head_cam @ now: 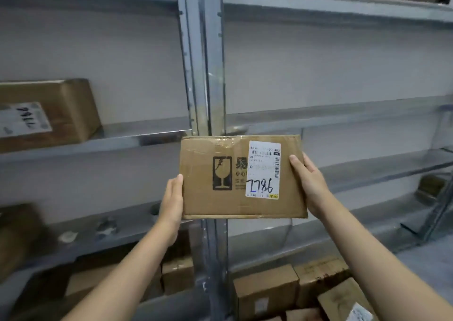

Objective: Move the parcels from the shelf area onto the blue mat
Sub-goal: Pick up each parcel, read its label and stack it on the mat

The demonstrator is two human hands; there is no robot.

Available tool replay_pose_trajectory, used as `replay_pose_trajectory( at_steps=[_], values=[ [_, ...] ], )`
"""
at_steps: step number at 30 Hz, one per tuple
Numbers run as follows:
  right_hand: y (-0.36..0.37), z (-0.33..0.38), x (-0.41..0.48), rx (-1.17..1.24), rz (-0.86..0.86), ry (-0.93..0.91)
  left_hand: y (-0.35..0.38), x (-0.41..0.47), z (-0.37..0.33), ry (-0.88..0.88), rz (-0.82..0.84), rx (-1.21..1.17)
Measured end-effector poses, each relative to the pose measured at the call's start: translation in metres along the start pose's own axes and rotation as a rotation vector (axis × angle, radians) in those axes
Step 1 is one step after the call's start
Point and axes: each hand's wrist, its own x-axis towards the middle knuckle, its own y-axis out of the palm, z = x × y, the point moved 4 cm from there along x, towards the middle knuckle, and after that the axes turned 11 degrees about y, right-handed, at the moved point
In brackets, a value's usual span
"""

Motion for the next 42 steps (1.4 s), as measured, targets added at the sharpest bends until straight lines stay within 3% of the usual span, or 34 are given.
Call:
replay_pose_trajectory(
  at_steps=[8, 19, 32, 42],
  values=[
    [0.184, -0.098, -0.047, -0.118, 0.235, 0.197, -0.199, -0.076, 0.079, -0.231, -0.289, 0.135],
    [0.508, -0.139, -0.152, -0.257, 0.770, 0.238, -0.480, -0.228, 0.086, -0.338, -0.838, 0.120],
    [0.806, -0.234, -0.301, -0.392, 1.327, 0.341, -0.668, -0.385, 0.112, -0.472, -1.402, 0.151],
    [1.014, -0.306, -0.353, -0.514, 1.463, 0.431, -0.831, -0.398, 0.163, -0.676, -1.610, 0.086]
  ],
)
